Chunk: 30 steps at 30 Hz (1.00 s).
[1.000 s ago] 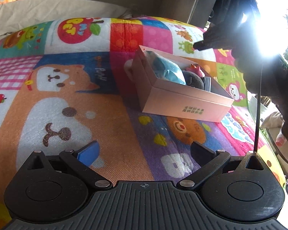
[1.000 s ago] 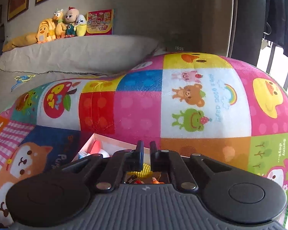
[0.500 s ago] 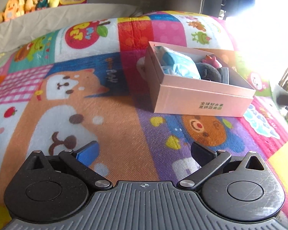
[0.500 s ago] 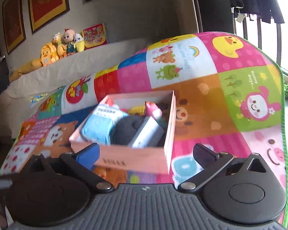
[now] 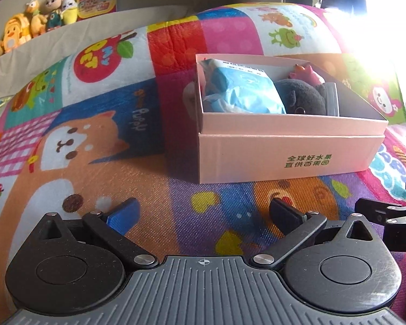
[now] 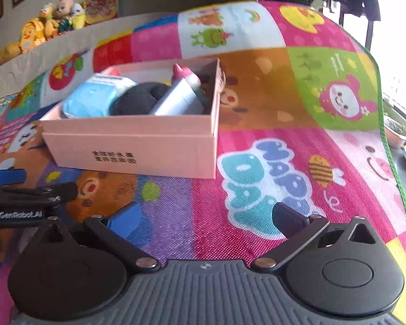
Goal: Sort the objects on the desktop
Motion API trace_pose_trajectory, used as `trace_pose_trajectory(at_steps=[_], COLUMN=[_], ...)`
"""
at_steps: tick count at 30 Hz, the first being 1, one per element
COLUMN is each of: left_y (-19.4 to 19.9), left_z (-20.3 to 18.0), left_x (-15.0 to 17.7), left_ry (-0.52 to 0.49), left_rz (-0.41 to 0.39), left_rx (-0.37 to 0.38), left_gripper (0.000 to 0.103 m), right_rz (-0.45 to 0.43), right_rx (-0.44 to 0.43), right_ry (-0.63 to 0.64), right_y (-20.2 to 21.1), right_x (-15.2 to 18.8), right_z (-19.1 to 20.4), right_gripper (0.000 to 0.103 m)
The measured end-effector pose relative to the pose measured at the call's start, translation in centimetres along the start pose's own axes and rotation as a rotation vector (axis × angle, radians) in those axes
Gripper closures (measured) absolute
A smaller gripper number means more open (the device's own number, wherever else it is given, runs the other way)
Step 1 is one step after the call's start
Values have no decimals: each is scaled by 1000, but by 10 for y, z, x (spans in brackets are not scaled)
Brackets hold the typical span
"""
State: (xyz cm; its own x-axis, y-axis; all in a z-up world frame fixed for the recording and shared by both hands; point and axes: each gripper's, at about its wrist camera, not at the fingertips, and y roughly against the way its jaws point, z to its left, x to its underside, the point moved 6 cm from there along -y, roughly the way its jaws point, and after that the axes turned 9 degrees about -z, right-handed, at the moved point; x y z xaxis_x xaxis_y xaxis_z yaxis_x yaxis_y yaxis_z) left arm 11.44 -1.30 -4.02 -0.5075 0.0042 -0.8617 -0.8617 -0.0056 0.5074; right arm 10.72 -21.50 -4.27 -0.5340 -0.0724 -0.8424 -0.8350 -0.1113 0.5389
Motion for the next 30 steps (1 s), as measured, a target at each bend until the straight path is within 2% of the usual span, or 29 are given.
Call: trace_pose_trajectory(at_steps=[5, 30], left_y=[0, 0], left_z=[0, 1], left_x=[0, 0], left_ry=[0, 4], left_rz=[1, 1], left_rx=[0, 4], left_gripper=[0, 0], right_rz=[-36, -38], right_rx=[-8, -9], right_ry=[1, 1], right_y=[-5, -4], right_x=[2, 1], right_z=[0, -1], right_gripper=[0, 0])
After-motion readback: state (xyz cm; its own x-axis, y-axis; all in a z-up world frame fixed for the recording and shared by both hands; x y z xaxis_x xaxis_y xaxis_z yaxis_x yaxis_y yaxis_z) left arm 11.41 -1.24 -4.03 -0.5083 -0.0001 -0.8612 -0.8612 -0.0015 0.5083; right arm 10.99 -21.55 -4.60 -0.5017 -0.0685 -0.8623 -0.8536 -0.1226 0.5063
